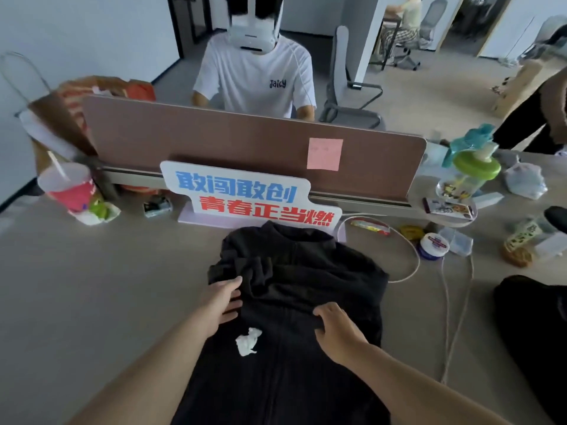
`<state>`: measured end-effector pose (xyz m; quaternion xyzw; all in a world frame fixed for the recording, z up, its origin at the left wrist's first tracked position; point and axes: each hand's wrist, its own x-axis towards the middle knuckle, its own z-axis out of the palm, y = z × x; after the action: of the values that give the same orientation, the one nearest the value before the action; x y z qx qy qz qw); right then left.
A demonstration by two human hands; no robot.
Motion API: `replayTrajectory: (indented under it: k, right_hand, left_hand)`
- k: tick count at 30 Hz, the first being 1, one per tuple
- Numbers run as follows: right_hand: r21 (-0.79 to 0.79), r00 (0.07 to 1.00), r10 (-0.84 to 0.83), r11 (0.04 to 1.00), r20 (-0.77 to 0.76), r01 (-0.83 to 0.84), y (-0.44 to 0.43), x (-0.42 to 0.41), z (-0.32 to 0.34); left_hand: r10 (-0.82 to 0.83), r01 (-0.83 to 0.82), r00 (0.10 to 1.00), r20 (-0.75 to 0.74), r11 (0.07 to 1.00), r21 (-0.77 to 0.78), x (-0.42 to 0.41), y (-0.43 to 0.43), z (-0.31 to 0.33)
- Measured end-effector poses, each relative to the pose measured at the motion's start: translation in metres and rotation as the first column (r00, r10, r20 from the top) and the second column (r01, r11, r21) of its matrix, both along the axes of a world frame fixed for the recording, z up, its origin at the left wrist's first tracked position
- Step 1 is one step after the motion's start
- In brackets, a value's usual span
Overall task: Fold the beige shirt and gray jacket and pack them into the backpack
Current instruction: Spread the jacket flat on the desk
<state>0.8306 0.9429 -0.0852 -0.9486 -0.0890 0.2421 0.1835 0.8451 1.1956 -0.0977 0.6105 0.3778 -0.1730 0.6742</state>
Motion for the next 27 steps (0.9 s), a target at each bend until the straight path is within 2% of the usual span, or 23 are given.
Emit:
replayTrajectory:
  k: [3,5,9,10,11,12,13,14,15,16,18,20,23,25,27]
  right_hand:
    - [-0.052,0.996,-0.085,0.995,-0.009,0.085,-0.017,0.009,-0.003]
    - [-0.082,0.995,-0.102,0.992,-0.017,0.100,-0.025,0.012,-0.006]
    - [-0.134,0.992,-0.115,0.985,-0.061,0.106,-0.041,0.012,-0.018]
    - [-0.151,0.989,-0.122,0.983,-0.088,0.108,-0.045,0.011,-0.021]
    - [-0.171,0.985,-0.131,0.979,-0.116,0.110,-0.048,0.011,-0.025]
    - [-0.194,0.980,-0.141,0.975,-0.142,0.113,-0.050,0.012,-0.026]
    - [-0.210,0.976,-0.153,0.970,-0.155,0.118,-0.051,0.014,-0.027]
    - [-0.225,0.972,-0.165,0.966,-0.165,0.125,-0.050,0.016,-0.027]
    - [-0.232,0.971,-0.167,0.965,-0.171,0.125,-0.049,0.020,-0.027]
    - [-0.247,0.969,-0.163,0.962,-0.184,0.115,-0.047,0.023,-0.026]
    - [-0.284,0.969,-0.135,0.956,-0.208,0.072,-0.041,0.029,-0.025]
    - [-0.324,0.969,-0.102,0.946,-0.224,0.025,-0.037,0.031,-0.026]
    - [-0.343,0.975,-0.098,0.939,-0.197,0.025,-0.035,0.026,-0.025]
    - [-0.346,0.977,-0.133,0.936,-0.167,0.068,-0.036,0.018,-0.022]
    - [-0.325,0.972,-0.221,0.928,-0.083,0.183,-0.039,0.008,-0.020]
  left_hand:
    - [0.030,-0.047,0.997,0.070,0.969,0.243,0.017,-0.019,-0.008]
    - [-0.003,-0.018,0.999,0.052,0.918,0.396,0.027,-0.027,-0.013]
    - [-0.229,0.200,0.973,-0.013,0.819,0.537,0.043,-0.031,-0.016]
    - [-0.227,0.185,0.974,0.019,0.836,0.517,0.047,-0.031,-0.013]
    - [-0.153,0.106,0.985,0.078,0.900,0.423,0.050,-0.029,-0.009]
    - [-0.024,-0.013,0.991,0.134,0.962,0.273,0.052,-0.025,-0.004]
    - [0.132,-0.150,0.978,0.161,0.983,0.106,0.055,-0.018,-0.001]
    - [0.277,-0.276,0.947,0.160,0.961,-0.029,0.056,-0.009,0.000]
    - [0.380,-0.369,0.914,0.139,0.924,-0.102,0.056,0.001,-0.002]
    - [0.446,-0.434,0.887,0.116,0.893,-0.117,0.053,0.012,-0.006]
    - [0.481,-0.480,0.875,0.053,0.877,-0.029,0.044,0.030,-0.018]
    - [0.404,-0.401,0.914,-0.019,0.911,0.100,0.031,0.043,-0.035]
    - [0.205,-0.181,0.976,-0.073,0.950,0.254,0.010,0.058,-0.061]
    - [0.056,-0.002,0.987,-0.149,0.940,0.341,-0.004,0.068,-0.086]
    - [-0.021,0.093,0.978,-0.207,0.935,0.344,-0.019,0.069,-0.096]
